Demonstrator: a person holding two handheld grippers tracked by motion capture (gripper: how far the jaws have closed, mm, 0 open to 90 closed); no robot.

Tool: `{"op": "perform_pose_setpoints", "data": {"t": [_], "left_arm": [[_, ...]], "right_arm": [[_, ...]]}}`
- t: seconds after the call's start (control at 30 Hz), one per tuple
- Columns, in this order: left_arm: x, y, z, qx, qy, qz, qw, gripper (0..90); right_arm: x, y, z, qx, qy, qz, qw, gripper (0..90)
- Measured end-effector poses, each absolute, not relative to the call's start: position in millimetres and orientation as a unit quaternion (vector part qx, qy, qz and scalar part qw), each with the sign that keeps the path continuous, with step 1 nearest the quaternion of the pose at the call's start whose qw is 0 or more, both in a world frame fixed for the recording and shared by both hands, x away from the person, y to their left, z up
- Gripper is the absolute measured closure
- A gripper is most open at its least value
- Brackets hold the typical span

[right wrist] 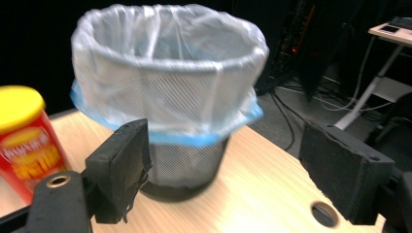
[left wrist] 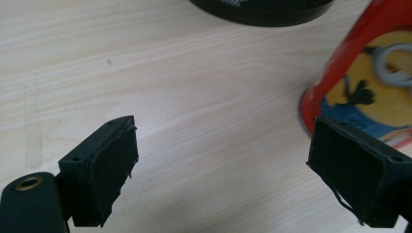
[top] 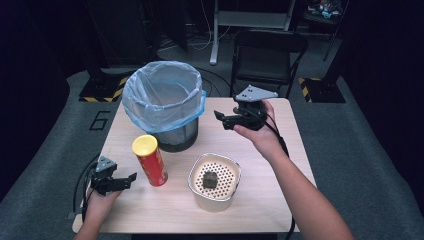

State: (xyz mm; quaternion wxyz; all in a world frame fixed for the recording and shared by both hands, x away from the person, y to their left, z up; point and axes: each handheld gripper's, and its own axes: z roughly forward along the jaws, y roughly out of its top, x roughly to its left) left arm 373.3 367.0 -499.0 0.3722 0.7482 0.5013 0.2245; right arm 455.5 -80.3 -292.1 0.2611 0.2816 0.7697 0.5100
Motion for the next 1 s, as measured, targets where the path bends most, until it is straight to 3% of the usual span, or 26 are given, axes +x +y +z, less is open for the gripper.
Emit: {"op": "perform_pose_setpoints", "data": {"t": [1.0], "left_arm": [[350, 335, -467, 0.779, 0.409, 0.164, 0.446, 10.5]], "right_arm": [[438, -152, -359, 0.328, 0.755, 0.493, 0.281, 20.9]]}}
